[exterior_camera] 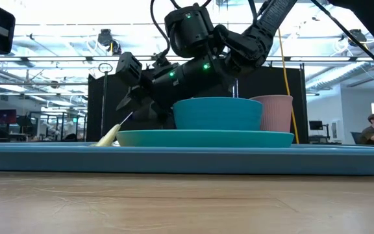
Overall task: Set up tray
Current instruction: Put the knife on the yellow napkin
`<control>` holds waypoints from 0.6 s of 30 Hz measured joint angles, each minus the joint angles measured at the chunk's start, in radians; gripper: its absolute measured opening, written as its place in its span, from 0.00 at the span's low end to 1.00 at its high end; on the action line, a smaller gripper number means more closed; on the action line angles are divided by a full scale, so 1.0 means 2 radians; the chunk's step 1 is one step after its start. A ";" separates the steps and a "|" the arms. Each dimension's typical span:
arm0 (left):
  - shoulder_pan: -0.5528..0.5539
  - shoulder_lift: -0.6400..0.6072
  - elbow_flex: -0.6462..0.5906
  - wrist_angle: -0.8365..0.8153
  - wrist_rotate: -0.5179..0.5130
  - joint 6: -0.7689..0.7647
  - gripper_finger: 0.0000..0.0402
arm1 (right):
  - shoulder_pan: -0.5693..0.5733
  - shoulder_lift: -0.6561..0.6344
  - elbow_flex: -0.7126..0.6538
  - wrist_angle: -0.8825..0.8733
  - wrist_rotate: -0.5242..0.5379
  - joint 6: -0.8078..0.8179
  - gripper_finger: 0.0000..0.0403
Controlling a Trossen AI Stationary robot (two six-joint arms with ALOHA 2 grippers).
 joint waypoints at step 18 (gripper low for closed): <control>0.000 0.000 0.000 -0.002 0.001 -0.004 0.08 | -0.001 -0.001 0.000 0.011 0.015 -0.015 0.33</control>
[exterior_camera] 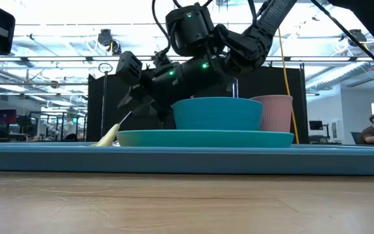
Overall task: Set up tray
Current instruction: Put the knife on the yellow napkin
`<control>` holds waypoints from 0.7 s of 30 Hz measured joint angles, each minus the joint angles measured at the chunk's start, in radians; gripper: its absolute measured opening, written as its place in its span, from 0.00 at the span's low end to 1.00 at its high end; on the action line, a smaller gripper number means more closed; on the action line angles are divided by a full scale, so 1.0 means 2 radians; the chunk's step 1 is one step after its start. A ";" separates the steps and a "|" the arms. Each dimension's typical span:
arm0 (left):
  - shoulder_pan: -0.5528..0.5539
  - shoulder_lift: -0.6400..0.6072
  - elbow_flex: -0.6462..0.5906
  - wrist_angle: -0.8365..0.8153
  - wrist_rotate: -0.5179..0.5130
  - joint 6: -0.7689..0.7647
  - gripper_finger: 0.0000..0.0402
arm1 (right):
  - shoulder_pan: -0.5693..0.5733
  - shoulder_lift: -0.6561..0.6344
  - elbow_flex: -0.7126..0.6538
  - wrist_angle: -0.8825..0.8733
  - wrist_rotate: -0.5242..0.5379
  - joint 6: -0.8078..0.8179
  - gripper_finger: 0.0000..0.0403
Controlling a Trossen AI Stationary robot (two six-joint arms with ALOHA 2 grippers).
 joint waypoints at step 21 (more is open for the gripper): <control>0.000 0.000 0.000 -0.009 -0.001 -0.009 0.08 | -0.007 -0.024 0.002 0.001 -0.089 -0.063 0.24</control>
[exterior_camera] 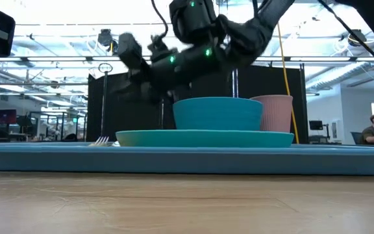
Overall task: Set up tray
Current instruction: Put the knife on the yellow napkin
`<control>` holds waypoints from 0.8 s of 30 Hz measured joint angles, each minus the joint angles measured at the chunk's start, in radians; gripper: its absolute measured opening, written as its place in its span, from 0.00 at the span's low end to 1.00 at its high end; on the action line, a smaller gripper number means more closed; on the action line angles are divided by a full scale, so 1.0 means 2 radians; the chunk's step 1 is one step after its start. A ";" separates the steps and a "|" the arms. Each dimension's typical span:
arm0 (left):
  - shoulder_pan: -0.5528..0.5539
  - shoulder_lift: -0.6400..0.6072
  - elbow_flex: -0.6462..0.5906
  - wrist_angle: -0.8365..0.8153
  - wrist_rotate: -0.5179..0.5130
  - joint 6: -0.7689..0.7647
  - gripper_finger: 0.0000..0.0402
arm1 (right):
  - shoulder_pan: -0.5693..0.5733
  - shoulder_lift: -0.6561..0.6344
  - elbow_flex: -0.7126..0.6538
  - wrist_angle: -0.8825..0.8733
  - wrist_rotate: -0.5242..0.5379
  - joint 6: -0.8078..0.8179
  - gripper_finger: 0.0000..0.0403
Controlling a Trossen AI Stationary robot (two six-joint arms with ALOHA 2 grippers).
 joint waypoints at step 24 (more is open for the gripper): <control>0.024 0.000 0.000 -0.006 0.003 -0.013 0.08 | -0.004 -0.059 0.095 -0.374 -0.265 -0.028 0.17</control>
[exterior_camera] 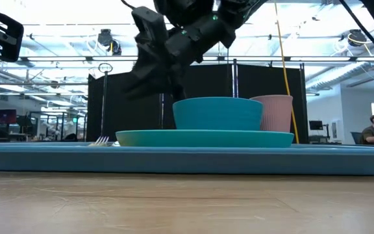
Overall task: Set up tray
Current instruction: Put the knife on the yellow napkin
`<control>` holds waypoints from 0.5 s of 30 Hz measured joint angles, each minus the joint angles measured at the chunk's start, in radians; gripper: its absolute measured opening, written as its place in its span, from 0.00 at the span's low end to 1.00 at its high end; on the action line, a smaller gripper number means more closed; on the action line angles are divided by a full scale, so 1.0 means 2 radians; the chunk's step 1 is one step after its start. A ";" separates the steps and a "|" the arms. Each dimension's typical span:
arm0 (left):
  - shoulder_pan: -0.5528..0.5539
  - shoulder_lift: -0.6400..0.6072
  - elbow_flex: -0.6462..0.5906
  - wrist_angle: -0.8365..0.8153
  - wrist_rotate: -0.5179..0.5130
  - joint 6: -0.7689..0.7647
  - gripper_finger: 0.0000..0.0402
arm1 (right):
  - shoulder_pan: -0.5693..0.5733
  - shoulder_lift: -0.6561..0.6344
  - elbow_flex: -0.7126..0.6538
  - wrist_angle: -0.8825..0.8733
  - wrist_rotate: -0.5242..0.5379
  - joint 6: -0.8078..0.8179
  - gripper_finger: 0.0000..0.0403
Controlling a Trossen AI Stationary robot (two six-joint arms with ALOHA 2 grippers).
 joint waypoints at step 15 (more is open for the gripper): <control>0.000 0.000 0.000 -0.011 0.000 -0.015 0.08 | 0.090 0.032 0.000 0.085 0.178 -0.100 0.17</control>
